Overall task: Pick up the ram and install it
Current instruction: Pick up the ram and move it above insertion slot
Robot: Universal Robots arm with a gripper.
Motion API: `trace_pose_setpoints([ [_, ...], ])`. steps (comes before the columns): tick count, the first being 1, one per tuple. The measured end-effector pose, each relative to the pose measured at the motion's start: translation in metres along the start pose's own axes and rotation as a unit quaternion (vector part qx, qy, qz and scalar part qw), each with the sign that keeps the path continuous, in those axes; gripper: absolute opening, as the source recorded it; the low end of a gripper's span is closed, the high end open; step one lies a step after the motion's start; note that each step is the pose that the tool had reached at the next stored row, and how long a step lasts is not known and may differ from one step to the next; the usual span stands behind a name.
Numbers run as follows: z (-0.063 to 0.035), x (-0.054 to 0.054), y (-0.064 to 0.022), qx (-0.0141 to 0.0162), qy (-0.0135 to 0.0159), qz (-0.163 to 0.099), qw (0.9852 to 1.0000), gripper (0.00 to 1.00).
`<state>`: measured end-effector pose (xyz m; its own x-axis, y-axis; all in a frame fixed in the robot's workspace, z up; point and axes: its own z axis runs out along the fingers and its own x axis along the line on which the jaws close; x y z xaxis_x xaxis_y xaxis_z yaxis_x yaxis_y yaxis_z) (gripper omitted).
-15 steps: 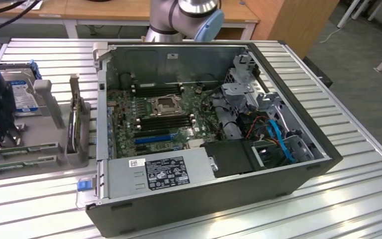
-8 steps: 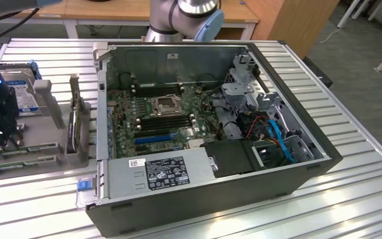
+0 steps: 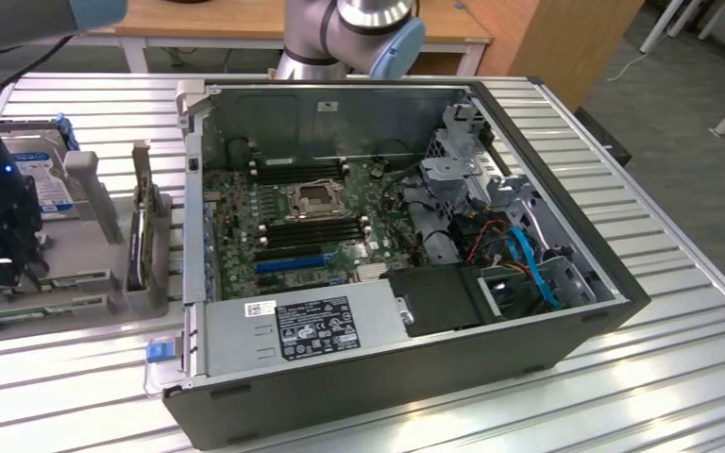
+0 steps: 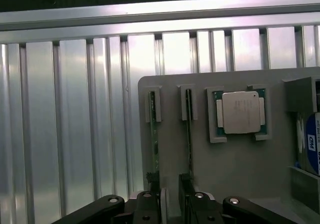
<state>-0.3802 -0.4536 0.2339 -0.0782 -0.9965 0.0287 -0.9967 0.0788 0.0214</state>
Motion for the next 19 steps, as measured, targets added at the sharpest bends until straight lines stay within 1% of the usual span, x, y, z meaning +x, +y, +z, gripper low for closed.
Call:
trace_pose_setpoints([
  [5,0.0088,0.0,-0.0002,0.0,0.0002,0.002,1.0,0.3],
  [10,0.0091,0.001,-0.0002,0.0,0.0002,0.002,1.0,0.3],
  [14,0.0099,0.009,-0.0009,0.0,0.0002,0.002,1.0,0.3],
  [16,0.0104,0.01,-0.0011,0.0,0.0001,0.002,1.0,0.3],
  [19,0.0155,0.01,-0.0011,0.0,0.0001,0.002,1.0,0.3],
])
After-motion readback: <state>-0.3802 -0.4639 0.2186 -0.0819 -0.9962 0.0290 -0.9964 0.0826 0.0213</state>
